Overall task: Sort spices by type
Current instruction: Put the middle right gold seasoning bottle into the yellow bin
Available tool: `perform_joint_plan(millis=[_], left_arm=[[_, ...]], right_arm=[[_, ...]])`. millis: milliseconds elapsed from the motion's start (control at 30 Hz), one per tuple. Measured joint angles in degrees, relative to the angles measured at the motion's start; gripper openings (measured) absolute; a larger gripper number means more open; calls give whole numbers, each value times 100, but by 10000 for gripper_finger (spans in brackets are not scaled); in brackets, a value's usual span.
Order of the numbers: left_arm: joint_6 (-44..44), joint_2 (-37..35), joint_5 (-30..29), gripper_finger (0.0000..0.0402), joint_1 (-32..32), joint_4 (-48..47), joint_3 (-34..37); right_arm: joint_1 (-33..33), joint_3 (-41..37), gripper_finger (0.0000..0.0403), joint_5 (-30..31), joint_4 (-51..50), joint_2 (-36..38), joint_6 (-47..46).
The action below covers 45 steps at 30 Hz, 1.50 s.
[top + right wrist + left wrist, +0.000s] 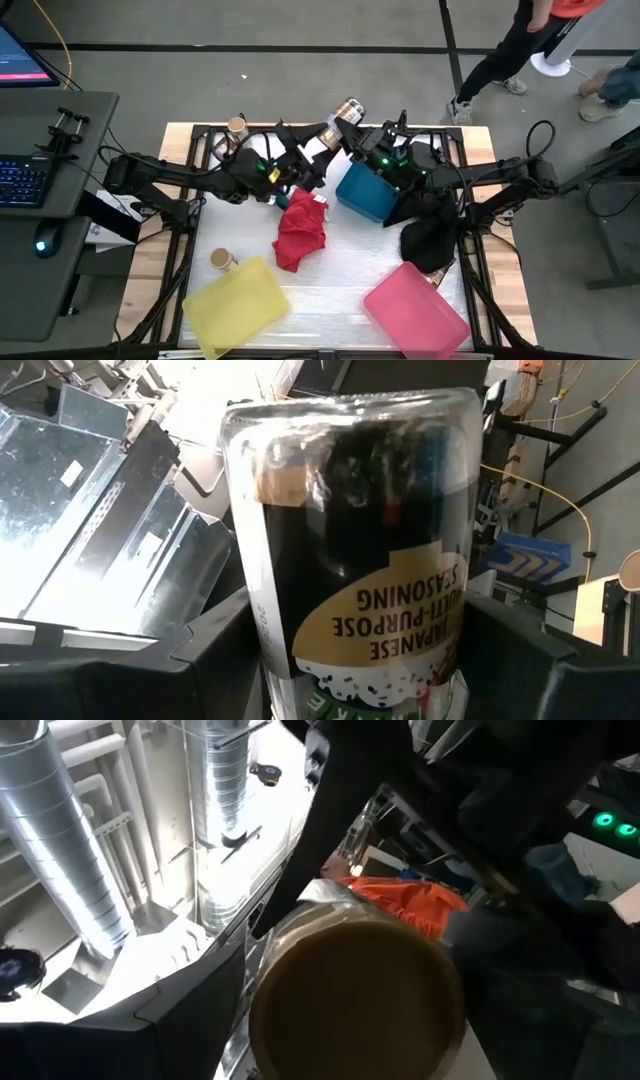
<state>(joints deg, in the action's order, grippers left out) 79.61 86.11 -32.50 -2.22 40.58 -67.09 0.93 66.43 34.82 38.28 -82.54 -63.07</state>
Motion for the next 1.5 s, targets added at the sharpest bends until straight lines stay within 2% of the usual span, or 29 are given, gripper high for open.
perform_joint_plan(millis=[300, 500, 667, 767, 1000, 1133, 1233, 1300, 1367, 1433, 1500], left_arm=[[0, -2, 32, 318, 0, -81, 0], [17, -13, -77, 249, 0, -142, -2], [-4, 0, -334, 243, -11, -59, -2], [-4, 4, -677, 243, -21, -42, -2], [-222, -13, -1690, 243, -85, -23, -5], [-566, -67, -2571, 243, -139, -349, 2], [-1468, -325, -3155, 243, -371, -1390, 2], [-2650, -568, -2957, 243, -640, -2667, 2], [-4386, -859, -2180, 243, -921, -4077, 2], [-6231, -1147, -982, 243, -1105, -5251, 2], [-7601, -1347, 20, 243, -1198, -6235, -2]], right_arm=[[0, -2, 276, -13, -11, 0, -4], [-2, -7, 280, -8, -15, 0, -3], [-2, -7, 363, -79, 28, 0, 9], [-58, -7, 390, -82, 14, 32, 142], [-267, -8, 381, -96, -184, 512, 796], [-390, 2, 381, -86, -568, 948, 1262], [-406, 2, 381, -82, -911, 1329, 1716], [-404, 2, 382, -82, -1165, 1615, 1968], [-404, 2, 382, -79, -1511, 1850, 2146], [-406, 2, 382, -78, -1940, 2063, 2240], [-406, 2, 383, -78, -2258, 2240, 2303]])
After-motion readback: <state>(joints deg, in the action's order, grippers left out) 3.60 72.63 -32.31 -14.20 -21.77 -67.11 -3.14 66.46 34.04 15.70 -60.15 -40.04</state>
